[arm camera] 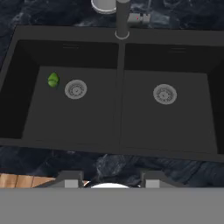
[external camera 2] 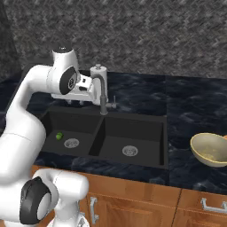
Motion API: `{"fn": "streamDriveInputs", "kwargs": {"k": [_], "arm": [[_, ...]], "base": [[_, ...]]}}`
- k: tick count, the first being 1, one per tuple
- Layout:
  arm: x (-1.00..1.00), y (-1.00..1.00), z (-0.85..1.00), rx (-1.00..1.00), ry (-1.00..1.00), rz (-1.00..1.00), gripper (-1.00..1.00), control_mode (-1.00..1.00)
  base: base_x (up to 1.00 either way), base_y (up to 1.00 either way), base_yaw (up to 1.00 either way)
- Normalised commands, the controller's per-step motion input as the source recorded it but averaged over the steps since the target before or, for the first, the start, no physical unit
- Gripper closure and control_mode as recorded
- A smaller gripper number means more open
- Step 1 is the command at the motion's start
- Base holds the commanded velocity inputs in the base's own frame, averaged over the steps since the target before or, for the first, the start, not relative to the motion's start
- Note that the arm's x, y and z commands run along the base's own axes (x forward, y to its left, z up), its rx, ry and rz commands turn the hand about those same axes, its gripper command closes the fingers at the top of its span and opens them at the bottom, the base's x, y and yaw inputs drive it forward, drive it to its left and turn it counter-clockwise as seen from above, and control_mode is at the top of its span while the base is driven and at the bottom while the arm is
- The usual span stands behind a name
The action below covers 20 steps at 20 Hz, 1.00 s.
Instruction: Pick the avocado from the sink and place it in the bowl. Then pick the bowl and place it in the microwave. Then close the microwave door and press the start button.
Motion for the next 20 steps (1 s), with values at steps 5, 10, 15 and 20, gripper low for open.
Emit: {"fn": "streamDriveInputs", "kwargs": {"k": [5,10,15,20], "arm": [[-0.57,0.41,-0.19,-0.06,-0.21,0.16,-1.00,-1.00],[-0.59,0.91,-0.30,0.00,-0.21,0.44,-1.00,-1.00],[0.19,0.97,-0.40,-0.04,-0.05,0.40,-1.00,-1.00],[0.68,0.70,-0.44,-0.16,0.17,0.02,-1.00,-1.00]], "base": [[0.00,0.00,0.00],[0.00,0.00,0.00],[0.00,0.00,0.00],[0.00,0.00,0.00]]}}
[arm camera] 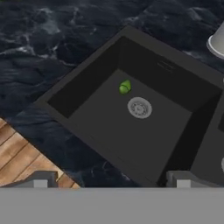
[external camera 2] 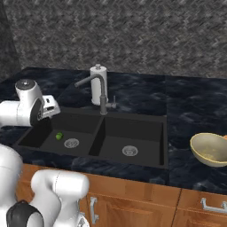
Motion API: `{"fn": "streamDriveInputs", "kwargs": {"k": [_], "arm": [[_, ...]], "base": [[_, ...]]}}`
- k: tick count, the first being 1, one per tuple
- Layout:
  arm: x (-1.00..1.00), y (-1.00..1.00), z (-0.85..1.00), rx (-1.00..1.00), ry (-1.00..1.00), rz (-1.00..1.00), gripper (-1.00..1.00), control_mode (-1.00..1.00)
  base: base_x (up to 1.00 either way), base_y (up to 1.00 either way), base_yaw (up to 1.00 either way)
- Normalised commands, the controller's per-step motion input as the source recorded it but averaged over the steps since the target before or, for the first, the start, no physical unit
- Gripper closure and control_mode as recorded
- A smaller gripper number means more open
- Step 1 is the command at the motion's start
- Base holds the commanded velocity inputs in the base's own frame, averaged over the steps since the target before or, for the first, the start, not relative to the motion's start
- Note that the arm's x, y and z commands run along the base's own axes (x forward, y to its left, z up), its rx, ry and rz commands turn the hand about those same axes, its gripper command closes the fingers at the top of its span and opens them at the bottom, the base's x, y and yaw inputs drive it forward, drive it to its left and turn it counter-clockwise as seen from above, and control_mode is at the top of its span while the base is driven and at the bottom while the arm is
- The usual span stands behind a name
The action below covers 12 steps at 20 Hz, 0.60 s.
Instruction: Pick the avocado from the sink and place it in the bowl. Then pick the bowl and place it in the microwave. Then close the microwave door and press the start button.
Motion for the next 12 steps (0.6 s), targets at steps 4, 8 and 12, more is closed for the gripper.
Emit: {"fn": "streamDriveInputs", "kwargs": {"k": [4,8,12], "arm": [[0.77,0.32,-0.76,-0.13,0.13,0.00,-1.00,-1.00],[0.74,0.02,-0.82,-0.02,0.17,0.00,-1.00,-1.00],[0.11,0.13,-0.56,-0.01,0.21,0.00,-1.00,-1.00]], "base": [[0.00,0.00,0.00],[0.00,0.00,0.00],[0.00,0.00,0.00]]}}
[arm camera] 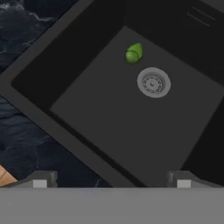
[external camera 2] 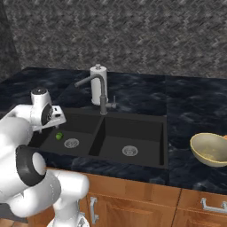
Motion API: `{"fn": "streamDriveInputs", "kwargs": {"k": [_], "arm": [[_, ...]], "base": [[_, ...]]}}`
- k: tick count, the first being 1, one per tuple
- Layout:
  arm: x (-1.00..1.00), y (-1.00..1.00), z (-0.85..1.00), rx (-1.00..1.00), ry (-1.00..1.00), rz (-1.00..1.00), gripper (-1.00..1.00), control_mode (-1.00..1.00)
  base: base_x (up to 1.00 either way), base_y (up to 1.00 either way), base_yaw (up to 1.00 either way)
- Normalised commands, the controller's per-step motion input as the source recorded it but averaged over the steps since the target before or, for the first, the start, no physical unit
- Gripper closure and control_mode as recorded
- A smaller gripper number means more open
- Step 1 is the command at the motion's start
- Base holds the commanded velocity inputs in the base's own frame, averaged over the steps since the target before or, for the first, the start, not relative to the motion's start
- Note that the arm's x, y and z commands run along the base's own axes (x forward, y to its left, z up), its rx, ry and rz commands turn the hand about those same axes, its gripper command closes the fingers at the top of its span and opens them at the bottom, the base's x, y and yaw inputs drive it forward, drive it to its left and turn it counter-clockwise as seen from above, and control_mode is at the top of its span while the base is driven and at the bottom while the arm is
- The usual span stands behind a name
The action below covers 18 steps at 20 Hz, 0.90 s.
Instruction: Pick the avocado from the sink and place it in the bowl. Then pick the bowl and place it in the microwave. Then close the microwave door and press the start button.
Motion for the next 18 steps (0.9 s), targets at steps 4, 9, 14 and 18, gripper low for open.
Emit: {"fn": "streamDriveInputs", "kwargs": {"k": [4,9,14,18], "arm": [[0.46,0.38,-0.42,-0.03,0.30,0.01,-1.00,-1.00],[0.28,0.19,-0.05,-0.02,0.12,0.00,-1.00,-1.00],[0.31,0.22,-0.22,-0.01,0.09,0.00,-1.00,-1.00],[0.18,0.21,-0.44,0.00,0.00,-0.01,-1.00,-1.00]], "base": [[0.00,0.00,0.00],[0.00,0.00,0.00],[0.00,0.00,0.00],[0.00,0.00,0.00]]}}
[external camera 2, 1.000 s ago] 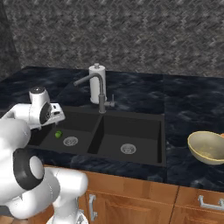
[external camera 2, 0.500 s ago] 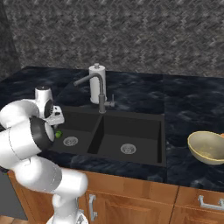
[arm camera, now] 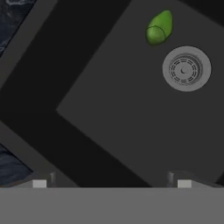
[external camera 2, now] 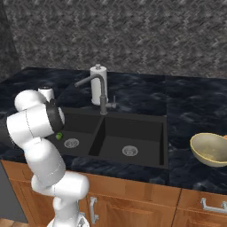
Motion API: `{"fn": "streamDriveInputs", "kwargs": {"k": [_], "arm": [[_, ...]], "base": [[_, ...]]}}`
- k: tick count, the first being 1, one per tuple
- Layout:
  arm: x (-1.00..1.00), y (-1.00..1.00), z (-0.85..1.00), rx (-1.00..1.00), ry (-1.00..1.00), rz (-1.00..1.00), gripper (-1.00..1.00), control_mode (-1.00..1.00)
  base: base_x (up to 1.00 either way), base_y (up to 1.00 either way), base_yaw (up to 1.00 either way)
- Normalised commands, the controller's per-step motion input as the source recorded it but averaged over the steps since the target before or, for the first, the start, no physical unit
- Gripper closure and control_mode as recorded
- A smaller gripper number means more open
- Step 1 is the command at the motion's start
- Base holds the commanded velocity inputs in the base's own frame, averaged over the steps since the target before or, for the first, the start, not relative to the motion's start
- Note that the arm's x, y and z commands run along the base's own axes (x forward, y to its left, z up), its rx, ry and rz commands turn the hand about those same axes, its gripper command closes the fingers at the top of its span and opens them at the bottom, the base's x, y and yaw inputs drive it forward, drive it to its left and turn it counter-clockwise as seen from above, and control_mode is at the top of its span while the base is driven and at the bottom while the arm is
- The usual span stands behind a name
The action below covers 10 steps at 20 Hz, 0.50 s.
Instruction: Pick the avocado from the sink and place it in the bowl. Then pick the bowl and place it in the microwave. Then close the microwave door and press the start button.
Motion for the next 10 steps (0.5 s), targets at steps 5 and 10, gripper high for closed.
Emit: {"fn": "streamDriveInputs", "kwargs": {"k": [5,10], "arm": [[0.18,0.21,-0.53,0.00,0.00,-0.02,-1.00,-1.00],[0.34,0.03,-0.56,0.00,0.00,0.00,-1.00,-1.00]], "base": [[0.00,0.00,0.00],[0.00,0.00,0.00]]}}
